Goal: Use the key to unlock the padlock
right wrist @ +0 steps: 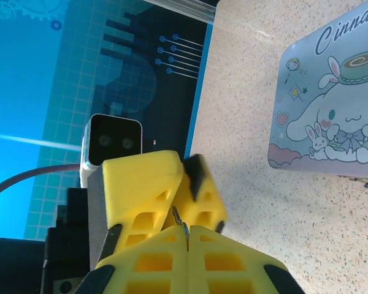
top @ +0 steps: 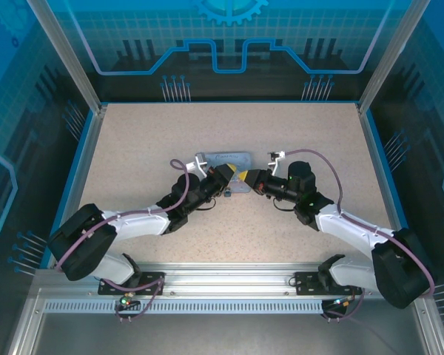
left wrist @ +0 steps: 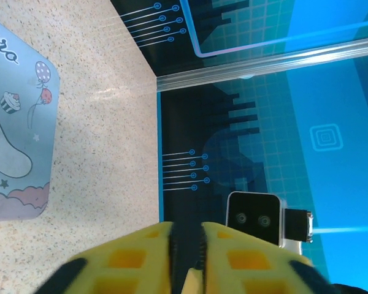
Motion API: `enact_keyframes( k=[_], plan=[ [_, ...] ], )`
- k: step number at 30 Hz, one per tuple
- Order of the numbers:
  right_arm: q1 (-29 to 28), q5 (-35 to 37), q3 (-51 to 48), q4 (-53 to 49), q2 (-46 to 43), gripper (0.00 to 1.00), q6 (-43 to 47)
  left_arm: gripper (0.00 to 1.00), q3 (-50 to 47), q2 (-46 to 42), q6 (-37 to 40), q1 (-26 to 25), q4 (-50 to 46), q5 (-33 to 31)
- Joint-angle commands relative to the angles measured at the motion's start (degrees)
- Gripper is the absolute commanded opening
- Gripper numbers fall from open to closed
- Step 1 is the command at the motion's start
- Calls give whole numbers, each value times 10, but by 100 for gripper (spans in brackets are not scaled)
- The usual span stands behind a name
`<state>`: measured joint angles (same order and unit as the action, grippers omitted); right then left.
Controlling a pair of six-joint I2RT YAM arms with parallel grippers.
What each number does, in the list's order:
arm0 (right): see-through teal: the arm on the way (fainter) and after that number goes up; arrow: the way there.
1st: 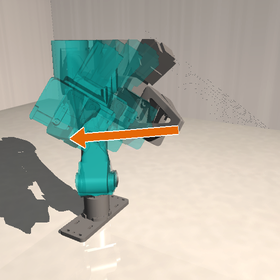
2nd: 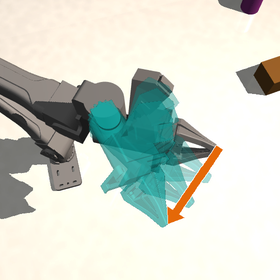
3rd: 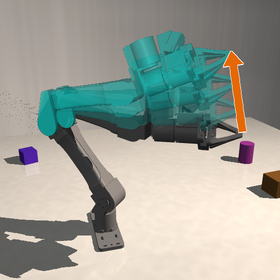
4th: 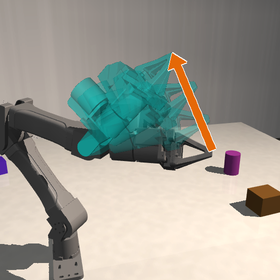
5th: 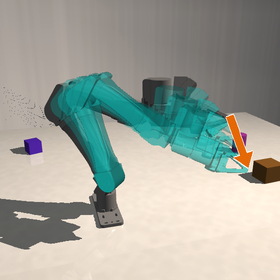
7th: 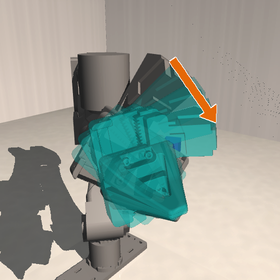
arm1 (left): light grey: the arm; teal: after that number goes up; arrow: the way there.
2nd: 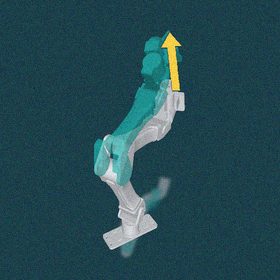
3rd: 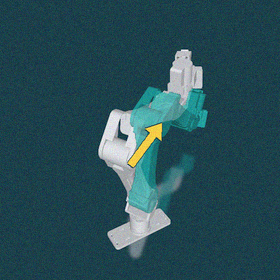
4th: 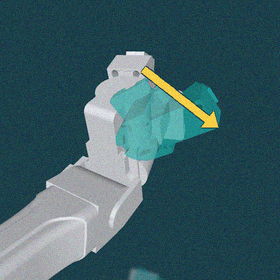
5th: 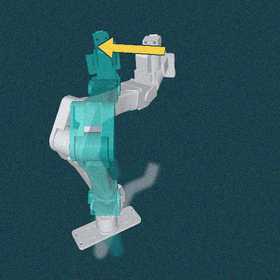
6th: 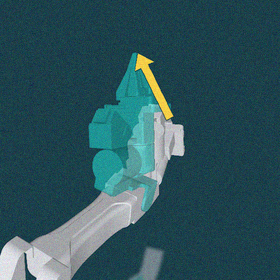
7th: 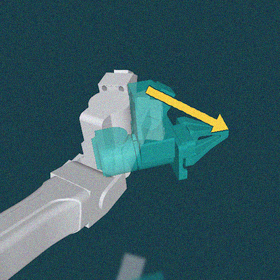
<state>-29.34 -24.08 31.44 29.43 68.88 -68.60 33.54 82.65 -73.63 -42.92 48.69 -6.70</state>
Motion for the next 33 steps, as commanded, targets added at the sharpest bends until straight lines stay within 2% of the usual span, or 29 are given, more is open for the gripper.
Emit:
enact_keyframes(
  k=[1,4,7,13,16,19,21,25,29,33],
  plan=[
    [-2,2,5,-2,-18,0,16,52,5,-31,19,3,-28,-12],
    [9,4,-3,-23,-28,0,24,78,8,-78,47,17,-86,-11],
    [24,0,-4,-49,-35,0,39,97,17,-130,83,38,-175,2],
    [62,-24,6,-79,-34,0,89,99,75,-198,223,61,-415,24],
    [86,-37,13,-82,-17,0,101,99,94,-197,246,61,-516,8],
    [104,-47,25,-73,9,0,103,99,86,-182,244,62,-568,0],
    [111,-47,36,-63,27,0,105,99,72,-168,265,60,-567,15],
    [121,-41,71,-50,71,0,100,99,23,-135,325,50,-473,67],
    [126,-39,115,-44,126,0,104,99,10,-100,384,27,-424,79],
    [125,-40,139,12,191,0,71,99,1,-66,421,8,-385,70]
  ],
)
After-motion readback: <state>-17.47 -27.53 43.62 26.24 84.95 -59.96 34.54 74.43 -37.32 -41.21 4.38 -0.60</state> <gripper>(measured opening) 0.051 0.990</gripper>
